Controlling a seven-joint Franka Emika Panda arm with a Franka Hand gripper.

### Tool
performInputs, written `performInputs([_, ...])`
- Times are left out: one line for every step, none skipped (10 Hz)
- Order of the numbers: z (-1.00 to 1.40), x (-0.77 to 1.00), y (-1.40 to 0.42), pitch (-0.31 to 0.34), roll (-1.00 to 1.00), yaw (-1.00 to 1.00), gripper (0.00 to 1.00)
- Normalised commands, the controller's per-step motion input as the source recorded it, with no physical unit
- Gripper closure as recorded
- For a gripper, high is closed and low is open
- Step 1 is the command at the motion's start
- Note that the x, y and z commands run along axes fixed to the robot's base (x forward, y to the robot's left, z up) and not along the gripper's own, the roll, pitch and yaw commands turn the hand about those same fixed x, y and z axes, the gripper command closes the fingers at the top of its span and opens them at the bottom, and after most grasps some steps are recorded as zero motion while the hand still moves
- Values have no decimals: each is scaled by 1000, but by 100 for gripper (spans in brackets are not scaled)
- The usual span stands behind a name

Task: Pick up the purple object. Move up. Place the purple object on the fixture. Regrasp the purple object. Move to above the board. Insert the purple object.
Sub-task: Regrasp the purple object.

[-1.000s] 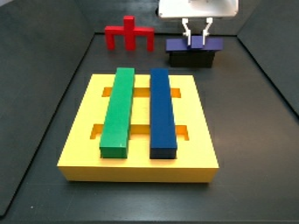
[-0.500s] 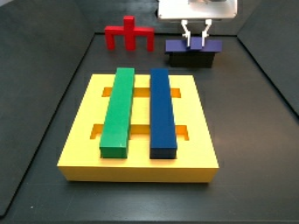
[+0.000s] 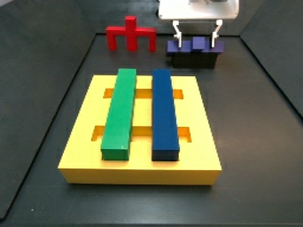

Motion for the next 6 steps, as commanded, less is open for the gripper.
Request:
performInputs([109,66,-49,0,266,0,0])
performInputs([177,43,-83,0,414,0,0])
performInputs([211,49,-106,0,457,0,0])
performInputs([249,80,-106,0,414,0,0])
performInputs([226,60,-106,0,411,0,0])
performInputs([220,91,-117,0,443,0,0])
